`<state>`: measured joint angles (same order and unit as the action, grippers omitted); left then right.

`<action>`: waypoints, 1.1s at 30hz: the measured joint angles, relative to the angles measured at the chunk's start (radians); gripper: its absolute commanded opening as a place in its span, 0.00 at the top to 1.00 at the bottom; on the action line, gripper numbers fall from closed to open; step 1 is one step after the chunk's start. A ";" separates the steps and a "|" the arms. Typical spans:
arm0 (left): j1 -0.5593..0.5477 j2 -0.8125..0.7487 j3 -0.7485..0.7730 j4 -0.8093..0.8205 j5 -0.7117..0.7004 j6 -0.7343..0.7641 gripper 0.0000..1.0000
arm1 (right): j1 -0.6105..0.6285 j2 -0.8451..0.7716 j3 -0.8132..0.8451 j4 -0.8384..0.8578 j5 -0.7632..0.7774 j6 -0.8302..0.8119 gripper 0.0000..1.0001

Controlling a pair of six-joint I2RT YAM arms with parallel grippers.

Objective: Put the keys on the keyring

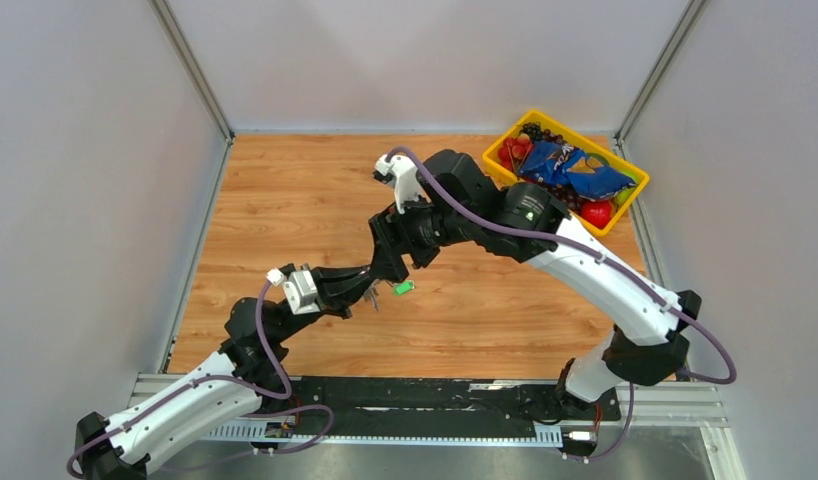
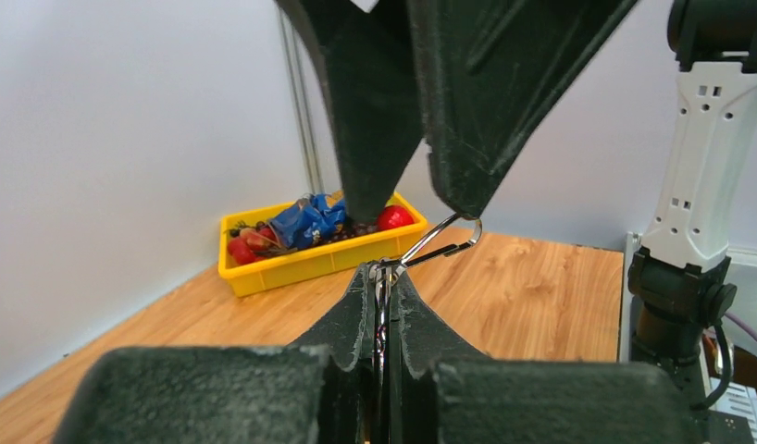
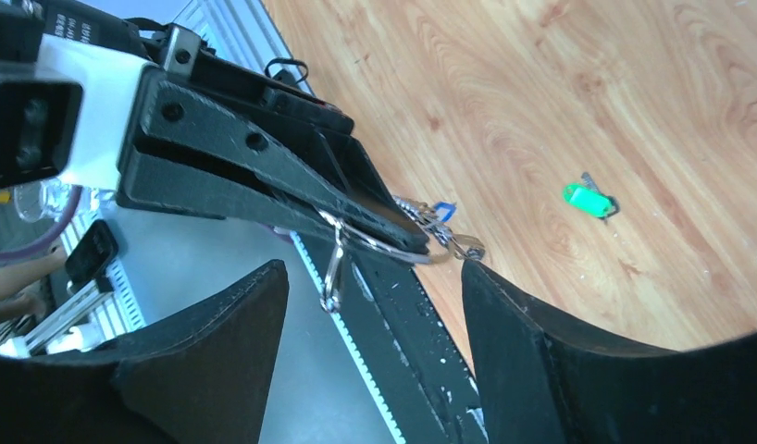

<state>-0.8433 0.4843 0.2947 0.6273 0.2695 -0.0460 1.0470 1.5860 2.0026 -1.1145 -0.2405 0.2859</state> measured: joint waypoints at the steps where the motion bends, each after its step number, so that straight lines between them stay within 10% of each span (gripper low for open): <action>1: 0.000 -0.002 0.008 -0.011 -0.008 -0.007 1.00 | 0.000 -0.031 -0.041 0.031 0.013 -0.002 0.28; 15: 0.000 -0.024 0.135 -0.201 -0.168 -0.175 1.00 | 0.026 -0.415 -0.561 0.549 0.117 -0.107 0.38; 33: 0.000 -0.056 0.192 -0.415 -0.289 -0.404 1.00 | 0.072 -0.295 -0.515 0.671 0.137 -0.141 0.54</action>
<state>-0.8433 0.4286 0.4862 0.2119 -0.0196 -0.4500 1.1191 1.2911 1.4876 -0.4438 -0.1036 0.1452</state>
